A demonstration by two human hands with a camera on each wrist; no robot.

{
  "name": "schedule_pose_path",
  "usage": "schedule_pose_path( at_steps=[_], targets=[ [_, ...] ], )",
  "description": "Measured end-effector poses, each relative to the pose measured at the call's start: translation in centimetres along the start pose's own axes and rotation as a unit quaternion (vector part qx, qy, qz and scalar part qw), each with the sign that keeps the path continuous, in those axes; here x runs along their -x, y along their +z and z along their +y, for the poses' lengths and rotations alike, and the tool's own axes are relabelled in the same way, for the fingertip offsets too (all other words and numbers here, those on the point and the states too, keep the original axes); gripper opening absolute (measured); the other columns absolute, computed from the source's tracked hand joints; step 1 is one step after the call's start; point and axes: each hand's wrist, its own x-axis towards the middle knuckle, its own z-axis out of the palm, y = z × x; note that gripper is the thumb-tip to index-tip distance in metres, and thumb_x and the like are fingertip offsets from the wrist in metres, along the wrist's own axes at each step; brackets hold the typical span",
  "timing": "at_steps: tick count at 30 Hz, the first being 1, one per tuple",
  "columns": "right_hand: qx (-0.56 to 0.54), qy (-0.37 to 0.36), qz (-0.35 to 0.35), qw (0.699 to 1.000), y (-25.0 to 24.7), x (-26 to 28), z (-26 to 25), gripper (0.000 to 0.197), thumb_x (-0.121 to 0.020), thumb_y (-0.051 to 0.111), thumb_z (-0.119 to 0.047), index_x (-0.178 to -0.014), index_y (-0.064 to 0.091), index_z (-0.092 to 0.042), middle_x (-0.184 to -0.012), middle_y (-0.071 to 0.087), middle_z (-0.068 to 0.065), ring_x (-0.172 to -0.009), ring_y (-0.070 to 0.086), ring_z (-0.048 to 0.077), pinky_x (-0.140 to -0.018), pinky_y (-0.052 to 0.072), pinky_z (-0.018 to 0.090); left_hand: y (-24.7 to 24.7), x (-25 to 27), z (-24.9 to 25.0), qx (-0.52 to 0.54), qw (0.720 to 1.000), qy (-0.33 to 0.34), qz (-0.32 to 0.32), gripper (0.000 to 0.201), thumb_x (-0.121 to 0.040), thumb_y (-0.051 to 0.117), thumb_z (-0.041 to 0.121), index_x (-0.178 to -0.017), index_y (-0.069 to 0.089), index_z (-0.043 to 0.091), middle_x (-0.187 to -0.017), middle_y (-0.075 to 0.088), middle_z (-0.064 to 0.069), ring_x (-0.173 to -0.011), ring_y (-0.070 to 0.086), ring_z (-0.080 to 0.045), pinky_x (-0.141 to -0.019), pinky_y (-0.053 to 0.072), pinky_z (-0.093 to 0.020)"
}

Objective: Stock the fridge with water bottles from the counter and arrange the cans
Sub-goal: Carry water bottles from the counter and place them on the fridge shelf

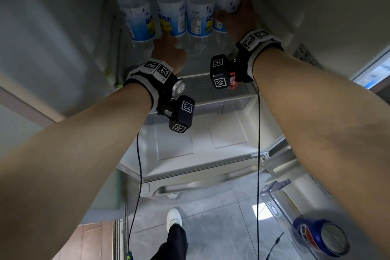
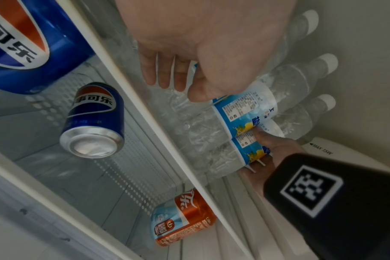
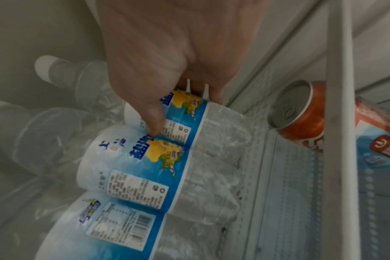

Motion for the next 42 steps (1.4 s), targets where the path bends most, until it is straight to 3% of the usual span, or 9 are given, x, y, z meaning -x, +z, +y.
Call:
schedule_pose_path(
  at_steps=[3, 10, 13, 17, 25, 29, 34, 39, 42],
  targets=[
    [-0.003, -0.039, 0.010, 0.999, 0.0, -0.1, 0.5, 0.068, -0.083, 0.074, -0.006, -0.139, 0.038, 0.002, -0.138, 0.052, 0.016, -0.121, 0.050, 0.015, -0.084, 0.041, -0.002, -0.2, 0.2, 0.1, -0.003, 1.000, -0.009, 0.011, 0.041, -0.090, 0.049, 0.009, -0.131, 0.052, 0.006, -0.138, 0.050, -0.017, -0.124, 0.052, -0.032, -0.101, 0.044, -0.035],
    [-0.030, -0.042, -0.011, 0.999, 0.3, 1.7, 0.1, 0.090, -0.074, 0.084, -0.015, -0.145, 0.031, 0.002, -0.143, 0.050, 0.015, -0.129, 0.053, 0.019, -0.100, 0.049, 0.016, 0.1, 0.4, 0.0, 0.043, 0.996, 0.026, -0.070, 0.038, -0.089, 0.046, -0.001, -0.125, 0.056, 0.003, -0.133, 0.056, -0.017, -0.123, 0.054, -0.030, -0.098, 0.043, -0.027],
    [-0.001, -0.063, -0.016, 0.998, 0.1, 2.0, 0.6, 0.086, -0.078, 0.082, -0.013, -0.143, 0.028, 0.005, -0.141, 0.048, 0.011, -0.122, 0.047, 0.009, -0.089, 0.040, -0.001, 0.7, 1.3, 1.1, 0.097, 0.984, 0.068, -0.137, 0.046, -0.088, 0.046, -0.010, -0.132, 0.053, -0.002, -0.137, 0.055, -0.019, -0.129, 0.051, -0.028, -0.098, 0.042, -0.020],
    [0.021, -0.067, -0.018, 0.997, 0.2, 1.7, 0.4, 0.086, -0.079, 0.079, -0.011, -0.144, 0.025, 0.008, -0.143, 0.047, 0.019, -0.122, 0.046, 0.010, -0.089, 0.037, -0.003, 1.1, 1.2, 1.0, 0.127, 0.978, 0.034, -0.161, 0.058, -0.078, 0.047, 0.007, -0.135, 0.055, 0.013, -0.140, 0.055, -0.013, -0.132, 0.050, -0.022, -0.108, 0.043, -0.035],
    [0.038, 0.002, -0.007, 0.999, 0.4, 1.7, 0.2, 0.087, -0.078, 0.078, -0.010, -0.147, 0.025, 0.003, -0.144, 0.049, 0.017, -0.130, 0.053, 0.023, -0.106, 0.048, 0.029, 1.4, 0.1, 1.3, 0.064, 0.983, 0.058, -0.163, 0.051, -0.089, 0.043, 0.000, -0.136, 0.053, 0.013, -0.144, 0.051, -0.013, -0.134, 0.048, -0.024, -0.110, 0.043, -0.037],
    [0.031, 0.071, 0.028, 0.997, -0.2, 3.4, -0.8, 0.083, -0.085, 0.069, -0.008, -0.154, 0.022, -0.006, -0.142, 0.053, 0.010, -0.124, 0.056, 0.019, -0.105, 0.048, 0.031, 0.7, 1.0, 0.9, 0.075, 0.984, 0.063, -0.150, 0.050, -0.086, 0.045, -0.003, -0.132, 0.057, 0.011, -0.141, 0.055, -0.013, -0.132, 0.050, -0.023, -0.110, 0.043, -0.036],
    [0.053, 0.159, 0.067, 0.984, -1.9, 9.9, -0.8, 0.057, -0.078, 0.054, -0.027, -0.132, 0.050, -0.011, -0.124, 0.063, 0.012, -0.112, 0.063, 0.030, -0.097, 0.053, 0.045, -0.6, 5.5, 0.6, 0.060, 0.986, 0.087, -0.127, 0.046, -0.089, 0.046, -0.003, -0.132, 0.058, 0.007, -0.135, 0.059, -0.013, -0.124, 0.056, -0.024, -0.099, 0.045, -0.026],
    [0.035, 0.123, 0.075, 0.989, -2.3, 20.2, -2.7, 0.032, -0.091, 0.052, -0.004, -0.120, 0.065, -0.006, -0.118, 0.067, 0.008, -0.104, 0.060, 0.016, -0.091, 0.046, 0.021, -2.7, 13.7, 0.2, -0.009, 0.986, 0.115, -0.121, 0.039, -0.093, 0.050, 0.007, -0.128, 0.061, 0.018, -0.122, 0.065, 0.001, -0.108, 0.061, -0.015, -0.088, 0.046, -0.021],
    [0.028, 0.076, 0.038, 0.996, -3.1, 25.3, -3.6, 0.033, -0.092, 0.051, 0.002, -0.122, 0.062, -0.006, -0.119, 0.065, 0.003, -0.099, 0.056, 0.006, -0.079, 0.040, 0.004, -3.8, 19.0, -0.2, -0.062, 0.981, 0.158, -0.090, 0.032, -0.096, 0.047, 0.020, -0.123, 0.065, 0.022, -0.122, 0.068, 0.003, -0.113, 0.062, -0.015, -0.098, 0.047, -0.026]
  ],
)
